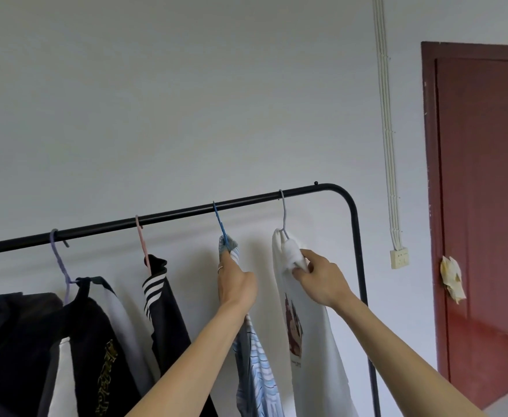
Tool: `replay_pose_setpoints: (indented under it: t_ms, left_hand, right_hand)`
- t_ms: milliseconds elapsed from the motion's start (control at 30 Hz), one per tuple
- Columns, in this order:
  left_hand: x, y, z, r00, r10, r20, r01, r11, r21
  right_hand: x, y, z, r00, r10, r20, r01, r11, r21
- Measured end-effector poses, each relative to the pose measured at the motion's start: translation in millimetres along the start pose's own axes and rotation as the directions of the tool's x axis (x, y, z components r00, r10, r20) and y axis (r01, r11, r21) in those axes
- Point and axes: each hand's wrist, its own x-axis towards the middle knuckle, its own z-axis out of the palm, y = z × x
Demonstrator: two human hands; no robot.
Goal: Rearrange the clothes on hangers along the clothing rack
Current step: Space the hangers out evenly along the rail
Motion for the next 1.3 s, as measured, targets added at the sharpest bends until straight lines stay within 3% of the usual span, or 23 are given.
replay_pose_setpoints:
  t_ms: [400,1067,1300]
  left_hand:
    - [10.8,-12.5,-6.7,0.998,0.001,-0.066,0.001,0.999,0.032]
    - [10.3,-14.4,-17.8,0.997,-0.009,-0.08,0.004,0.998,-0.06]
    - [3.5,-11.6,-15.8,0.999,-0.002,-0.032,-0.001,0.997,-0.075]
  right_hand:
    - [2.1,-1.7,15.0,0.999,0.0,0.033,-0.01,0.953,0.302]
    - [1.2,6.7,-2.7,0.991,0.12,-0.054,-0.1,0.956,0.276]
    - [-4.3,5.7,0.6,0.995,0.1,-0.014,-0.099,0.993,0.068]
